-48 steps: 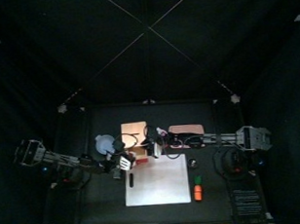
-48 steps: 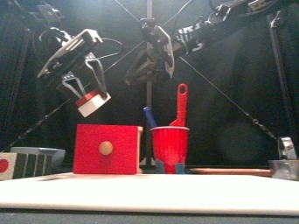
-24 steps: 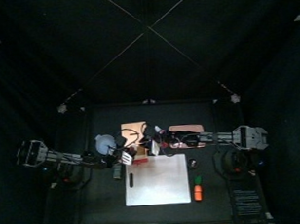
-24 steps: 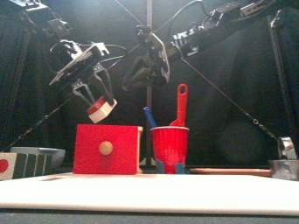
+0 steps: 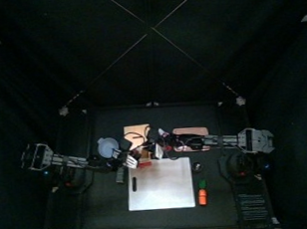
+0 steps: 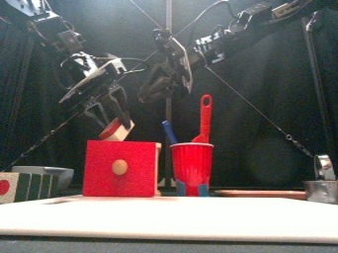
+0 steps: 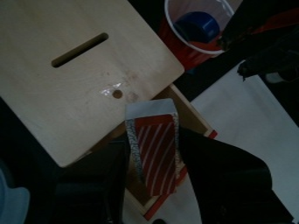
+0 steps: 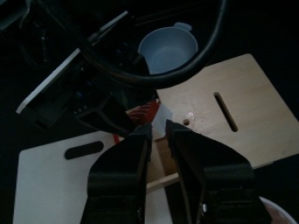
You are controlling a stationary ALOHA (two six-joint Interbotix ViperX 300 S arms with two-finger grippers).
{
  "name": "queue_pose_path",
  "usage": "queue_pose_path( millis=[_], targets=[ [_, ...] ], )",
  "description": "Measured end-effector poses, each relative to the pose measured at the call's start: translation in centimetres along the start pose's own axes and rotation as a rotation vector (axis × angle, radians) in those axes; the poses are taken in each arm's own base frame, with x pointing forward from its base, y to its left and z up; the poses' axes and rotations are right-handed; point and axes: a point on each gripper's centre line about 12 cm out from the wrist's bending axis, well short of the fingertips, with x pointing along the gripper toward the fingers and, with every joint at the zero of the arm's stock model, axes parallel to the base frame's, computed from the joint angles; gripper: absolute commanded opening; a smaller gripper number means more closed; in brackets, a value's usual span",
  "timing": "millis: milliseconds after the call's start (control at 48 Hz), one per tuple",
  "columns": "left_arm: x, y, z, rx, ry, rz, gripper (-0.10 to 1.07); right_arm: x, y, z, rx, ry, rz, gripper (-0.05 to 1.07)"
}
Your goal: Drop salmon sushi into open drawer
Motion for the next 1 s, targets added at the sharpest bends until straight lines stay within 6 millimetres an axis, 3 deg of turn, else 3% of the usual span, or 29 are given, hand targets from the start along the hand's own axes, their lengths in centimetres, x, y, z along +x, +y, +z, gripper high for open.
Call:
queue_pose_path(
  millis=[229,646,1000],
  targets=[
    [0.0,0.0,0.1,0.012,-0.003,-0.001,0.88,0.0,0.0,0.0,0.000,0.001,0.001,0.63],
    [-0.1,0.0,0.1,0.011,-0.007,-0.001,0.88,0.1,0.0,0.0,0.002,0.001,0.000,0.63],
    [-1.7,0.0,1.4,-0.007,-0.050,-0.045,0.88,0.2,0.0,-0.2,0.002,0.006,0.000,0.62]
  ],
)
